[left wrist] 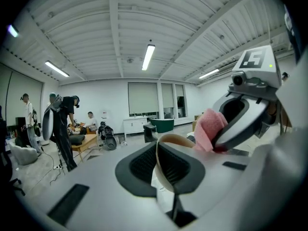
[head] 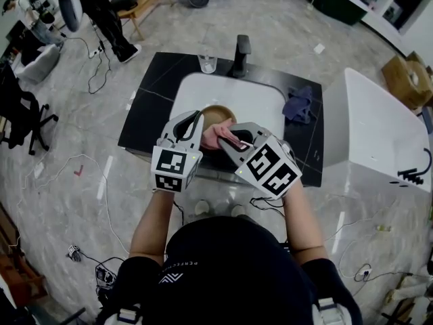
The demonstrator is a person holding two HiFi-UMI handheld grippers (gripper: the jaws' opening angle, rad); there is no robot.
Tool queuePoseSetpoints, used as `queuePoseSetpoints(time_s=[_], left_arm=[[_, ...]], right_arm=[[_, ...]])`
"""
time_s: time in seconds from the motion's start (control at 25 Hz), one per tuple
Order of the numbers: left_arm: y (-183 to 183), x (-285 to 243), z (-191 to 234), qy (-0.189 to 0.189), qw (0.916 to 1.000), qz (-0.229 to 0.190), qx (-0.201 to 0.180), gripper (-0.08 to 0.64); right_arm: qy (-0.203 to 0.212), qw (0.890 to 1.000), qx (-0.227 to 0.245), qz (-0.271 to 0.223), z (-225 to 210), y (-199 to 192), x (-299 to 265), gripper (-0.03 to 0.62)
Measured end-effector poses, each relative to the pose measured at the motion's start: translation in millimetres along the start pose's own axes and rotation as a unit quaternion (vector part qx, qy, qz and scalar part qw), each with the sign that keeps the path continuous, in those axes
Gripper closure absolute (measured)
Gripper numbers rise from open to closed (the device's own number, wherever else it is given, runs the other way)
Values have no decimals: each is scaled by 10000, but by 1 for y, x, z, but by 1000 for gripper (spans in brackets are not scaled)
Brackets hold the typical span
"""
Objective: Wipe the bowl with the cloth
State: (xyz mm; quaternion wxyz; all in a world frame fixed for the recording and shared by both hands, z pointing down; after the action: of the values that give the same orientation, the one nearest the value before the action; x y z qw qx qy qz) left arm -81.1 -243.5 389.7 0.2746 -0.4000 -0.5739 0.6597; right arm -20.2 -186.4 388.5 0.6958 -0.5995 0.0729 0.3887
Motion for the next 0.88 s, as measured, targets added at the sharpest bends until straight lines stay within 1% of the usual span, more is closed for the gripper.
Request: queuePoseSetpoints(time_s=[0.12, 0.2, 0.4, 0.48, 0.6, 0.76, 0.88], left_arm=[[-3, 2, -1, 17, 10000, -30, 88, 543], [-3, 4, -1, 51, 9998, -97, 144, 543], [2, 11, 0, 132, 9990, -239, 347, 543], [5, 14, 1, 178, 9987, -280, 379, 543], [9, 18, 5, 286, 9980, -368, 427, 543], [6, 23, 7, 413, 9973, -361, 492, 543], [2, 26, 10, 547, 9962, -369, 573, 543]], right_arm=[[-175, 9995, -155, -223, -7, 4, 6, 545], [-373, 9982, -275, -387, -14, 7, 11, 545], [-929, 9893, -681, -900, -34, 15, 26, 545], [-1047, 9839, -931, -1110, -39, 16, 32, 545], [-1252, 9730, -1297, -1440, -47, 16, 40, 545], [-1657, 9614, -1466, -1635, -52, 8, 46, 545], [-1811, 9510, -1704, -1836, -51, 2, 48, 545]])
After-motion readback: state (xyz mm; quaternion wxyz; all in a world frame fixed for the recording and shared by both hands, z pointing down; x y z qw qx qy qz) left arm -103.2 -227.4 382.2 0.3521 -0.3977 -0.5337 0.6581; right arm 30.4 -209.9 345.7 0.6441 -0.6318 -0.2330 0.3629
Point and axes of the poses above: the fingertips, and each gripper's own axes: x backward along the fingers, z to its left, y out of its top, the point moved 2 cm from there along x, backward along the fingers, and after that the axes turned 7 degrees about x, right-handed, at the moved point
